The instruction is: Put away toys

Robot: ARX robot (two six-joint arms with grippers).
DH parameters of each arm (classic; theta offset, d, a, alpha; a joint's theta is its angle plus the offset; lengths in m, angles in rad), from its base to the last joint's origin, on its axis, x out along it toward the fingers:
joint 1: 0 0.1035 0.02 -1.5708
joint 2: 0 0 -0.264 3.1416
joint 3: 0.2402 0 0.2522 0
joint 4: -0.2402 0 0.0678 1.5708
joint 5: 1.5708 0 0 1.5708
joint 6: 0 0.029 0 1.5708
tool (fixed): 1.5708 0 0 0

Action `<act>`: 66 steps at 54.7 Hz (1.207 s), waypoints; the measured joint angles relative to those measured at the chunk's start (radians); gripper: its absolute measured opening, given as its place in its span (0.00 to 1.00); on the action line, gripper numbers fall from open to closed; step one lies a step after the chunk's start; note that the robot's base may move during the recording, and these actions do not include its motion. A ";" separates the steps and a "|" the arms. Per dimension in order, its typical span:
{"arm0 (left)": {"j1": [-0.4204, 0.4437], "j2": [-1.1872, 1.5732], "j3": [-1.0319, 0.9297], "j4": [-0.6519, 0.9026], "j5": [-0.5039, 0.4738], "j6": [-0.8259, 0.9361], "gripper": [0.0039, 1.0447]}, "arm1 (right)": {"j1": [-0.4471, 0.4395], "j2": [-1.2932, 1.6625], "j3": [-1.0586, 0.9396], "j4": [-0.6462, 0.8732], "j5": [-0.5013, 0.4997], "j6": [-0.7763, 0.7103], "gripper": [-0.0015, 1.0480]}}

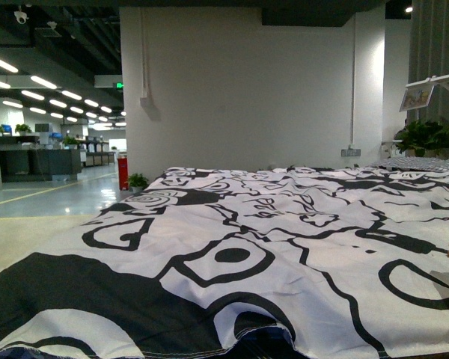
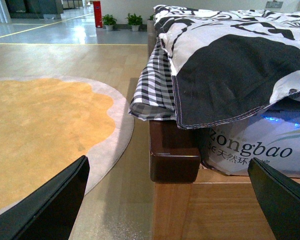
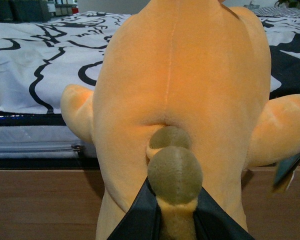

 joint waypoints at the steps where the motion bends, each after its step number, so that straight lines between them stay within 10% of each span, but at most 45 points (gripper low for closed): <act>1: 0.000 0.000 0.000 0.000 0.000 0.000 0.94 | 0.000 0.000 0.000 0.000 0.000 0.000 0.09; 66: 0.000 0.000 0.000 0.000 0.000 0.000 0.94 | 0.000 -0.002 0.000 0.000 0.000 0.000 0.09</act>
